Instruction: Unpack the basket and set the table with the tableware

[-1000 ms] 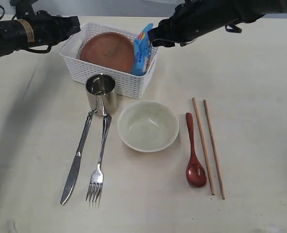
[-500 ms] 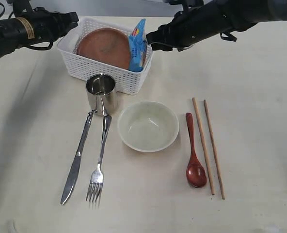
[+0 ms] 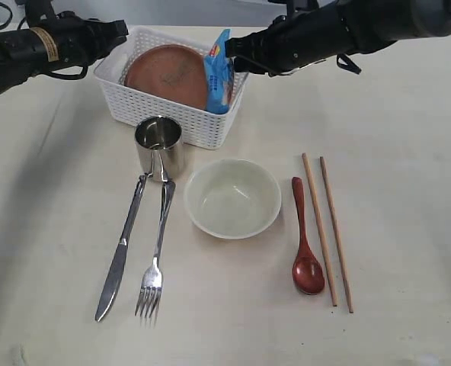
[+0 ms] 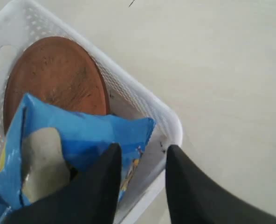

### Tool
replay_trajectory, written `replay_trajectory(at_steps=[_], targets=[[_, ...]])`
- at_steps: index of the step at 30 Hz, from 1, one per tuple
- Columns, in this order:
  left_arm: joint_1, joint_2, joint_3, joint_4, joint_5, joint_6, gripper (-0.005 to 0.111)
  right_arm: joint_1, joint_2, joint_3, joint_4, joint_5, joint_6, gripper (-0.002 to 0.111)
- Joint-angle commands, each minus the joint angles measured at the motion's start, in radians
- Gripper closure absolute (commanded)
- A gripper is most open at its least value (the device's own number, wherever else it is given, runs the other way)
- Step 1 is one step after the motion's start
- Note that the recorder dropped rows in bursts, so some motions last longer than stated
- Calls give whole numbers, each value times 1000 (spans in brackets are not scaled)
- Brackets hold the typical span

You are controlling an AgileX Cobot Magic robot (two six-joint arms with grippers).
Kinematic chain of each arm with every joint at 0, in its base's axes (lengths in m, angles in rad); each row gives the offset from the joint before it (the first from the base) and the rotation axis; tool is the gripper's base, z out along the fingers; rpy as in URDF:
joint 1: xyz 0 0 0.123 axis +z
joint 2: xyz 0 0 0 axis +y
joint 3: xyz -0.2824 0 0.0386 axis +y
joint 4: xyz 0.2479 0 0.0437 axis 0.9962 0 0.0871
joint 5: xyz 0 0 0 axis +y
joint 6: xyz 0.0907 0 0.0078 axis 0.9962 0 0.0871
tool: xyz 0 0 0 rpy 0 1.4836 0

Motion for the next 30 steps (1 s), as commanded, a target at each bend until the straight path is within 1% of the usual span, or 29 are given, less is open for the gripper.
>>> replay_trajectory(at_steps=[1,7,11,12,16,18,21,23,24,25,28,30], targets=[[-7,-3,-2,-8,-16,4,107,-4,-2,-5,19,-4,-8,86],[-7,-3,-2,5,-16,4,107,-4,-2,-5,18,-3,14,86],[-7,-3,-2,8,-16,4,107,-4,-2,-5,-3,32,27,85],[-7,-3,-2,12,-16,4,107,-4,-2,-5,-13,34,44,84],[-7,-3,-2,14,-16,4,107,-4,-2,-5,-95,31,121,68],[-7,-3,-2,14,-16,4,107,-4,-2,-5,-131,31,158,65],[-7,-3,-2,14,-16,4,107,-4,-2,-5,-131,30,185,70],[-7,-3,-2,25,-14,4,107,-4,0,-5,-131,27,192,80],[-7,-3,-2,33,-16,-3,107,-4,6,-5,-131,27,194,81],[-9,-3,-2,36,-16,-7,107,-4,19,-5,-131,30,197,80],[-11,-3,-2,36,-16,-9,107,-4,50,-5,-116,9,201,81],[-13,-3,-2,38,-16,-7,107,-4,54,-5,-102,-41,201,81]])
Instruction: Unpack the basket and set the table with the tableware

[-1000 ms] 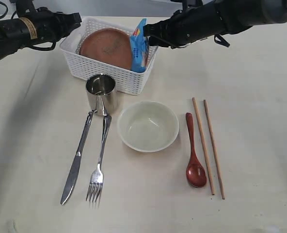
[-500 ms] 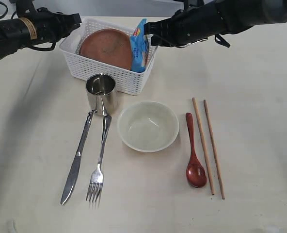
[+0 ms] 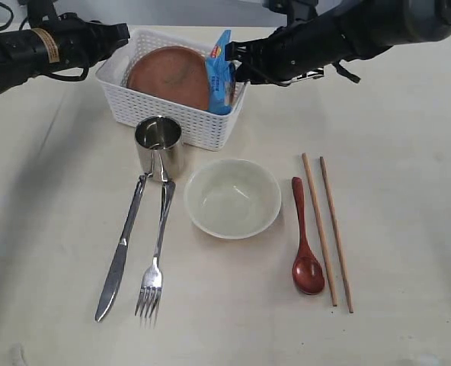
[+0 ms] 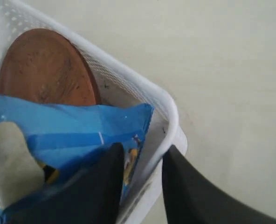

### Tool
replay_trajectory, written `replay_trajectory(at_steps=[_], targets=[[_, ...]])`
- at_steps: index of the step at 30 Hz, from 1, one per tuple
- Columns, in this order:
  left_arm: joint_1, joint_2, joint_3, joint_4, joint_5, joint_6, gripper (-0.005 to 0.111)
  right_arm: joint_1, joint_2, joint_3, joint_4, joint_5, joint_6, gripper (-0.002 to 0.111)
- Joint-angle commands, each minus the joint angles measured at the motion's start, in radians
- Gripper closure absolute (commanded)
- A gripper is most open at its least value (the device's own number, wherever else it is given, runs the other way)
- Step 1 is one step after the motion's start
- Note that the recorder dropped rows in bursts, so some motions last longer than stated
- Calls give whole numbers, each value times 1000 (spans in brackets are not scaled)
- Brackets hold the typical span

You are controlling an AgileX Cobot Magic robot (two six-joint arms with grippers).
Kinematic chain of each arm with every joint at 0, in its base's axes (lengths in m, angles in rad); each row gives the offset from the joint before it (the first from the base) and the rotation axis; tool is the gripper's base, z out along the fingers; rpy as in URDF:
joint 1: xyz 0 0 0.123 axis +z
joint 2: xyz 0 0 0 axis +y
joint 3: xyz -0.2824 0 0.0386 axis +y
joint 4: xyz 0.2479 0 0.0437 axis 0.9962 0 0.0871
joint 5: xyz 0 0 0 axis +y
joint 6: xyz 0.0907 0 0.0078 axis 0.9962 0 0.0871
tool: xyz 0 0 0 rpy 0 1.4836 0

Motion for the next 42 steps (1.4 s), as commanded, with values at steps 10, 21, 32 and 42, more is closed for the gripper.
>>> replay_trajectory(at_steps=[10,21,32,42], targets=[[-11,-3,-2,10,-22,-5,107,-4,23,-34,-3,-176,-30,109],[-11,-3,-2,38,-22,-5,107,-4,110,-224,-3,-9,-114,109],[-11,-3,-2,38,-7,-20,65,-4,169,-281,-13,102,-116,80],[-4,-7,-2,38,7,-20,61,-4,97,-281,-110,114,-114,62]])
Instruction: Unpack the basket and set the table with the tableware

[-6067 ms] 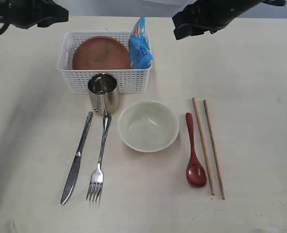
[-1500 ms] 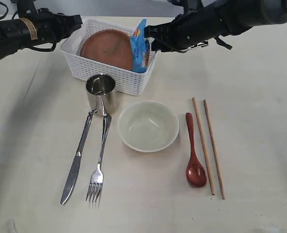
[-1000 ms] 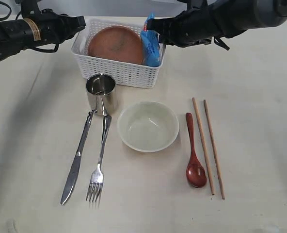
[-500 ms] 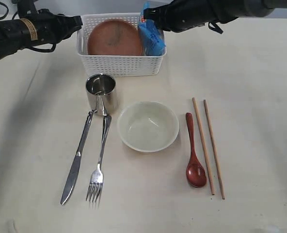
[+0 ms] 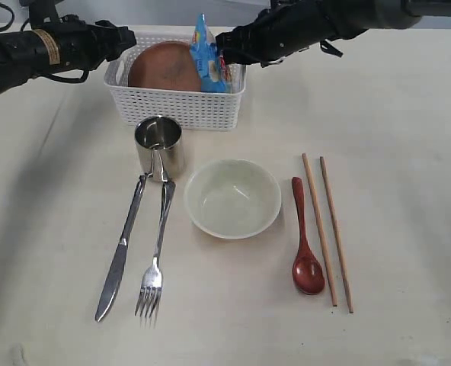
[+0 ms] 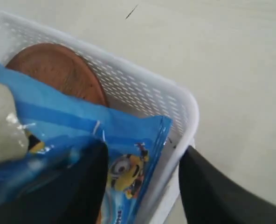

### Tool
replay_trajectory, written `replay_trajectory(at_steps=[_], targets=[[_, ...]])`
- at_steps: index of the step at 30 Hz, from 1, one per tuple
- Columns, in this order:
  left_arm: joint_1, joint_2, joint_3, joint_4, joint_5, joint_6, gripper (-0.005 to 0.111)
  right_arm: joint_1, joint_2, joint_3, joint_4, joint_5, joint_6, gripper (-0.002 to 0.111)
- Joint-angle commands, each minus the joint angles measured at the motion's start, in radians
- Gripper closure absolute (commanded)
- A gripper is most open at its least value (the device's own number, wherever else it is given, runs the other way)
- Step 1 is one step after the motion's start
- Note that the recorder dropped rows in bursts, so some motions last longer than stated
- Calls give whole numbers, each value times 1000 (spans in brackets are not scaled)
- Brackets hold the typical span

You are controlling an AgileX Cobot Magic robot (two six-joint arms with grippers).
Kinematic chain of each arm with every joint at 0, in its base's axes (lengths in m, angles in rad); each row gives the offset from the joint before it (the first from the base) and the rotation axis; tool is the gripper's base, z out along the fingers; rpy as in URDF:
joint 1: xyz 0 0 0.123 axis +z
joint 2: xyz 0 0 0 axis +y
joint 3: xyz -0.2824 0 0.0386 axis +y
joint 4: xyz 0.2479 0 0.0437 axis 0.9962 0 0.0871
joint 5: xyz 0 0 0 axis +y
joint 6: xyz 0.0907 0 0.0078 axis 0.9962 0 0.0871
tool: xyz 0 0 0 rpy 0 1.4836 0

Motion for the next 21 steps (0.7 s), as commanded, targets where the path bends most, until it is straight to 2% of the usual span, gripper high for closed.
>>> replay_trajectory(at_steps=[1,9,18,21], targets=[[5,-11,-2,11,-9,-6,61,4,-75,-2,-55,22,-11,62],[23,-40,-2,14,23,-9,61,4,-183,-2,-66,99,-11,62],[23,-40,-2,18,33,-18,61,7,-182,2,-72,121,16,61],[23,-40,-2,18,33,-22,61,40,-175,2,-83,149,16,49]])
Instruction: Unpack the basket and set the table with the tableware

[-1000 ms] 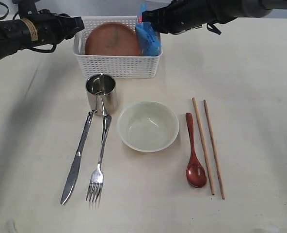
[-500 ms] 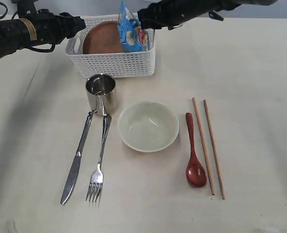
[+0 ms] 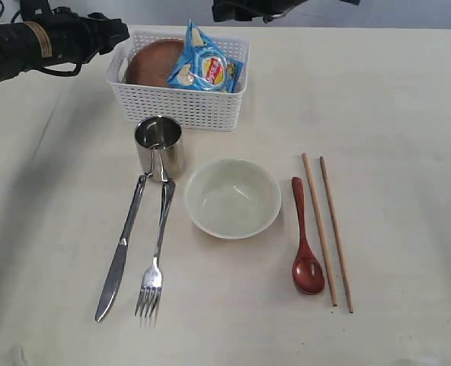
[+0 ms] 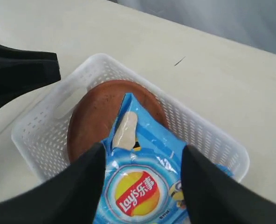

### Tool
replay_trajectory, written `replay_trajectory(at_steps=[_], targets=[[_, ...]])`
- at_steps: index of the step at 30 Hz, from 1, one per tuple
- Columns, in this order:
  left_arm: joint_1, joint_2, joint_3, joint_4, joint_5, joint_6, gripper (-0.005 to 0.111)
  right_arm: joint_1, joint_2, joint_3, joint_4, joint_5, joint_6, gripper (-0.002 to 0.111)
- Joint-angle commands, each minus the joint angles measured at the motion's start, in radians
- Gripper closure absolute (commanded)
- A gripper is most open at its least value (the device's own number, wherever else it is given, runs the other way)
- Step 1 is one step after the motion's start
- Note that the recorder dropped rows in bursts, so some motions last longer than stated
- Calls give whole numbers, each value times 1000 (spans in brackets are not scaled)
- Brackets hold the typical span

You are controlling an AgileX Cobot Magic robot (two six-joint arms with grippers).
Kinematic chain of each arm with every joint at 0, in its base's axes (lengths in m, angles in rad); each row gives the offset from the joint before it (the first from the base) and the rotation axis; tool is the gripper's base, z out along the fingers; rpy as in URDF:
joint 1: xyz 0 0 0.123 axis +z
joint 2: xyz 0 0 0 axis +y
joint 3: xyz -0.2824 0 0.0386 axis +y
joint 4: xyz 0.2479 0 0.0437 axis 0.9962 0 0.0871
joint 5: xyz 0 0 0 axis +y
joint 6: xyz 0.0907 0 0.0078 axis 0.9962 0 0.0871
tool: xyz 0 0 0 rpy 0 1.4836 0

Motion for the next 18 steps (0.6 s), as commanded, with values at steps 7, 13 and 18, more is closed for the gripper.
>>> replay_trajectory(at_steps=[7,13,18], targets=[[3,-10,-2,54,-50,-60,61,103,41,2,-13,-88,4,37],[3,-10,-2,89,-95,-68,61,129,97,2,-13,-233,46,37],[3,-10,-2,89,-95,-68,61,140,137,0,-13,-335,61,37]])
